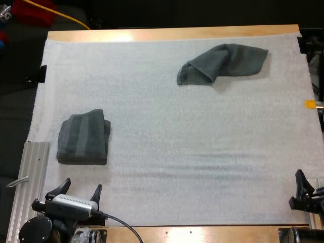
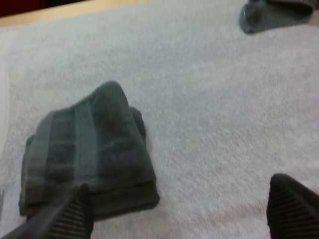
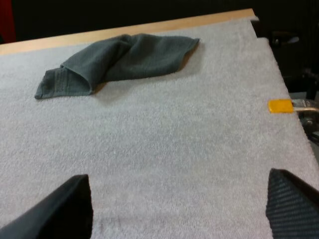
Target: Pick towel from pile, fold and stack
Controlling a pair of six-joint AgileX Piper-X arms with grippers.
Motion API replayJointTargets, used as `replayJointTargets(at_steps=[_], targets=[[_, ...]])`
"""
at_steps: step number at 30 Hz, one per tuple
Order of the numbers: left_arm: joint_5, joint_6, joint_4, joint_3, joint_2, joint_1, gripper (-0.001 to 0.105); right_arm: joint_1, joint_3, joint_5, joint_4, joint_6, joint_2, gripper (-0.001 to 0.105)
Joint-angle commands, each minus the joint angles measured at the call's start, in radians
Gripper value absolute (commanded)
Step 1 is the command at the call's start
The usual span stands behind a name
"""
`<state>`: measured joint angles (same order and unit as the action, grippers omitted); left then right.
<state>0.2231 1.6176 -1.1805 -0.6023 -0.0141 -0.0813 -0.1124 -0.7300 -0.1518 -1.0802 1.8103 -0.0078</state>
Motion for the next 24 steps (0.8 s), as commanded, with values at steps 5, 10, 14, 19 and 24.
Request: replayJointTargets(at_steps=[5, 10, 14, 19, 24], targets=[[0.005, -0.002, 0.103, 0.057, -0.135, 0.001, 0.069, -0.001, 0.089, -0.004, 0.054, 0.011, -0.045, 0.070], [0.005, -0.003, 0.141, 0.076, -0.135, 0.001, 0.069, -0.001, 0.169, -0.004, 0.058, 0.009, -0.045, 0.070], [0.005, -0.003, 0.141, 0.076, -0.135, 0.001, 0.069, -0.001, 0.206, -0.004, 0.052, -0.006, -0.045, 0.070], [0.005, -0.003, 0.141, 0.076, -0.135, 0.001, 0.069, -0.001, 0.206, -0.001, 0.053, -0.005, -0.045, 0.070], [0.005, -0.003, 0.141, 0.076, -0.135, 0.006, 0.069, 0.003, 0.206, -0.001, 0.053, -0.005, -0.045, 0.070]])
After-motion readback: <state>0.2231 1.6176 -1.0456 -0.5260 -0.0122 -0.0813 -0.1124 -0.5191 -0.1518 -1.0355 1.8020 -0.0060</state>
